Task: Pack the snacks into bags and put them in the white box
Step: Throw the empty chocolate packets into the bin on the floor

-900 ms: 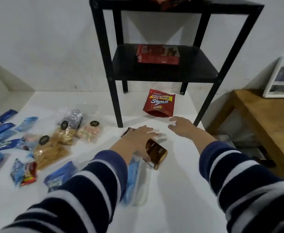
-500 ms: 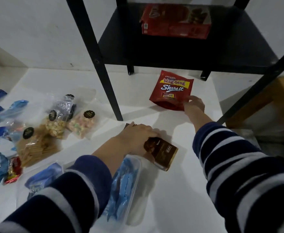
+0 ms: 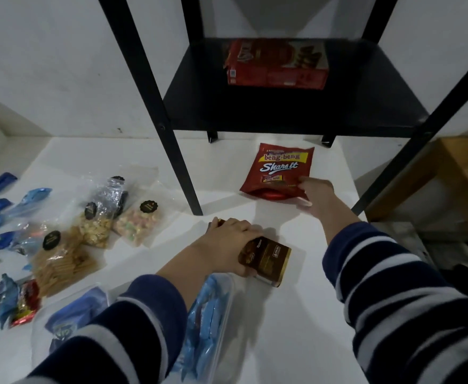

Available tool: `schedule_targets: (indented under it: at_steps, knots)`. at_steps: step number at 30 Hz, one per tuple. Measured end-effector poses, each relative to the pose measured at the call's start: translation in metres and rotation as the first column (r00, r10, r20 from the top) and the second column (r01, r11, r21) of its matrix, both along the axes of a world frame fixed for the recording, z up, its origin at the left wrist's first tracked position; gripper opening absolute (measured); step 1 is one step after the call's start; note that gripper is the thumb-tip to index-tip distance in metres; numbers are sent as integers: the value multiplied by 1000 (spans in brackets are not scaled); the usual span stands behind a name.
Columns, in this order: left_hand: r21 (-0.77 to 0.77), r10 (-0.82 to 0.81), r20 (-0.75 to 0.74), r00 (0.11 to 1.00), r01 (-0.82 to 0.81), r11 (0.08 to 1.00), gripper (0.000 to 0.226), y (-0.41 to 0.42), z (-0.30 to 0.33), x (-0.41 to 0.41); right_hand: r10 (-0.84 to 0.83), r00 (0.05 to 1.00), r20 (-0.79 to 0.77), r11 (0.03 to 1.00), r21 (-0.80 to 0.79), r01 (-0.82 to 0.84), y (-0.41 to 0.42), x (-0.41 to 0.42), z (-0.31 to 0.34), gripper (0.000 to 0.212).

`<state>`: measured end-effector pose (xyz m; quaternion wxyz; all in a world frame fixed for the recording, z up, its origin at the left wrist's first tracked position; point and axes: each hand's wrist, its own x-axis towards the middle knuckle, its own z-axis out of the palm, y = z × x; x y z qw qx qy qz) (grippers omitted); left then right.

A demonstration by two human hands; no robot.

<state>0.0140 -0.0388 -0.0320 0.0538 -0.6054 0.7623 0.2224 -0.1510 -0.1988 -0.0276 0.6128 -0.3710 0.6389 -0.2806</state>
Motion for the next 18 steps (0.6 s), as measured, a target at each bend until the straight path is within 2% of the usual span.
schedule_targets:
  at_steps: [4,8,13,18]
  knots:
    - [-161,0,75,997,12,987,81,8,12,4,-110,983,144,993,-15,113,23,-3,8,38]
    - [-291,44,94,995,-15,956,79,29,34,14,-133,985,107,985,-95,143,48,-8,30,37]
    - [-320,146,77,986,-115,941,81,89,64,32,-136,964,229,979,-117,166,121,-5,72,36]
    - [-331,309,38,950,-280,901,84,180,77,70,-100,954,283,979,-145,146,215,17,94,38]
